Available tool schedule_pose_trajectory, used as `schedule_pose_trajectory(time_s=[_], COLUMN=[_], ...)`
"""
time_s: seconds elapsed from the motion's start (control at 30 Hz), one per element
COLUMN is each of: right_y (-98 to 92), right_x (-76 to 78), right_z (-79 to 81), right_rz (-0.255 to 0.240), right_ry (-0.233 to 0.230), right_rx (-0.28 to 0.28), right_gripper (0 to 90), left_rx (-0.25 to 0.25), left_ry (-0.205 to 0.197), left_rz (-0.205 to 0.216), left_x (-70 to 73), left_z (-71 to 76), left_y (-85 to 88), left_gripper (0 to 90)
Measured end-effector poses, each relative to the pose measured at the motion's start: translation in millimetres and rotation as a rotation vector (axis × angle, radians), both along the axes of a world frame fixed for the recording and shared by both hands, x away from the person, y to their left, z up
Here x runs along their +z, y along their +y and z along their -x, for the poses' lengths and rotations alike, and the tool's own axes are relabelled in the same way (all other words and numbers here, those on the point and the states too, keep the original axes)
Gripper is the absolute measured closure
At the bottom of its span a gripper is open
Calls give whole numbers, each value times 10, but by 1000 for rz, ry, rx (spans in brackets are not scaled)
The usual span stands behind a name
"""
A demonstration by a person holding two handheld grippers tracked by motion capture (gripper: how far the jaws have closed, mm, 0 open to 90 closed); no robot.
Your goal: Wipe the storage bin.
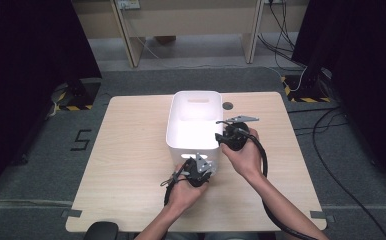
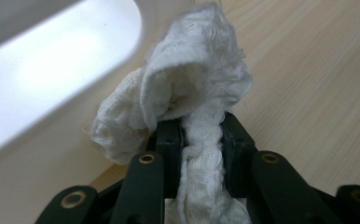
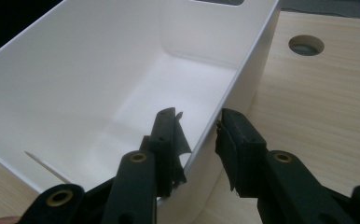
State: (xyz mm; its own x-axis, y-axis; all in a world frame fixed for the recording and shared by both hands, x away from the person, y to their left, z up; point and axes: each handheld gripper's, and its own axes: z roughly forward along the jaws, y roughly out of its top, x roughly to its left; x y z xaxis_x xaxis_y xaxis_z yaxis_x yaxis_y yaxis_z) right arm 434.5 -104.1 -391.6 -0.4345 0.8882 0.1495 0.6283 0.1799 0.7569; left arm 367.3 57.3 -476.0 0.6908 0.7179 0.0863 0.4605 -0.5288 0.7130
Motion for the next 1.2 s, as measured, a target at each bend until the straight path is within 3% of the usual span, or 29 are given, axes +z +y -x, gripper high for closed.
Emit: schedule_pose_trajectory(time_s=[0.33,0.63,1.2], right_y=[0,-2,-4], right_x=[0,0,0], right_z=[-1,-2,-3], right_rz=[-1,-3,-6], right_ry=[1,3,4], right_rx=[-1,-1,0], right_gripper=[676,676,675], left_rx=[-15,-15,-33], left_ry=[17,10,-47], left_rz=[-3,8,85], left_x=[-74,-52,359], left_z=[-41,-35,3], left_y=[-139,-148,-171], left_gripper=[729,730,730])
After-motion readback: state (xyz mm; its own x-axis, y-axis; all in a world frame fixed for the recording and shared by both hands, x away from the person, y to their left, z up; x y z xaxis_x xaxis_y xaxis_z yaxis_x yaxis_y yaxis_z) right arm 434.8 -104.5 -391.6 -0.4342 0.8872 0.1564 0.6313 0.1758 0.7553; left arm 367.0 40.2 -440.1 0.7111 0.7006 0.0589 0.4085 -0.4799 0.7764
